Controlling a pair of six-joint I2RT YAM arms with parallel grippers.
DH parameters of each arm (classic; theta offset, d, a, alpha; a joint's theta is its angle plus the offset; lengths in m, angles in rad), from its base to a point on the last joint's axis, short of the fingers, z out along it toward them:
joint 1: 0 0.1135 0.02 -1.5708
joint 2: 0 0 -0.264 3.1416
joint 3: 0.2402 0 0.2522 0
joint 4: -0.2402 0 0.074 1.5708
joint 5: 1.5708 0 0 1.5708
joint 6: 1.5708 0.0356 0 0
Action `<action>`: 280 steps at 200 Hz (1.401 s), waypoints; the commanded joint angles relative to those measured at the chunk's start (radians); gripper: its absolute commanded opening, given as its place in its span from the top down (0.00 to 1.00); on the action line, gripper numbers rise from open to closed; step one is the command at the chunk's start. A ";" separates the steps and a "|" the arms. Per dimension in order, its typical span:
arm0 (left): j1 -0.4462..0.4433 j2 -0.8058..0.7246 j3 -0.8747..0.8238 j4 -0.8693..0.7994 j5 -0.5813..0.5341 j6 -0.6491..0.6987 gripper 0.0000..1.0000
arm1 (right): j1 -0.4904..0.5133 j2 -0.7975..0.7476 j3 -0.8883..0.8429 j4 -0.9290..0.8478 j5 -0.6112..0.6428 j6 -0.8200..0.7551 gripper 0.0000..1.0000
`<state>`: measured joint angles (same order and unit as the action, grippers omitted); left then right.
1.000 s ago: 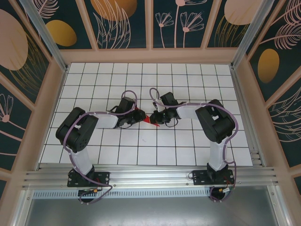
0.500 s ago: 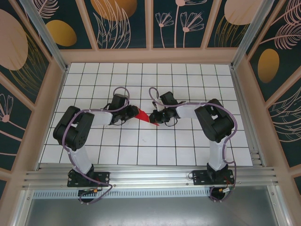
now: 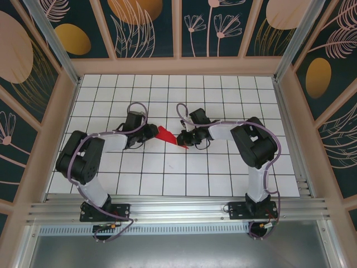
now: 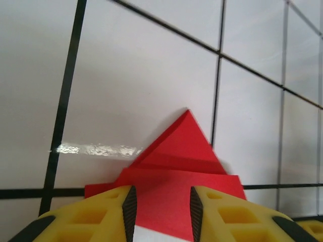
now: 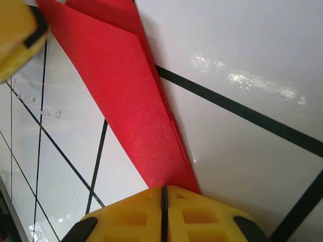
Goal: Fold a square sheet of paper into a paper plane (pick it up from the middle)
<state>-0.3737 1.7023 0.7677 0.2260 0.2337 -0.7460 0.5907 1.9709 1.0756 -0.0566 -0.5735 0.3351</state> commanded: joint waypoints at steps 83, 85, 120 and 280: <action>-0.199 0.081 0.070 0.059 -0.005 -0.075 0.66 | -0.005 0.075 -0.079 -0.055 0.134 -0.005 0.91; -0.200 0.084 0.069 0.064 0.001 -0.077 0.67 | -0.004 0.073 -0.081 -0.054 0.134 -0.005 0.91; -0.204 0.120 0.082 0.107 0.065 -0.091 0.67 | 0.008 0.034 -0.095 -0.012 0.105 -0.013 0.92; -0.205 0.161 0.071 0.029 -0.039 -0.098 0.73 | 0.004 -0.203 -0.194 0.129 0.001 0.058 0.84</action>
<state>-0.5793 1.8431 0.8391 0.2970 0.2337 -0.8471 0.6010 1.7756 0.9157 0.0746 -0.5369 0.3775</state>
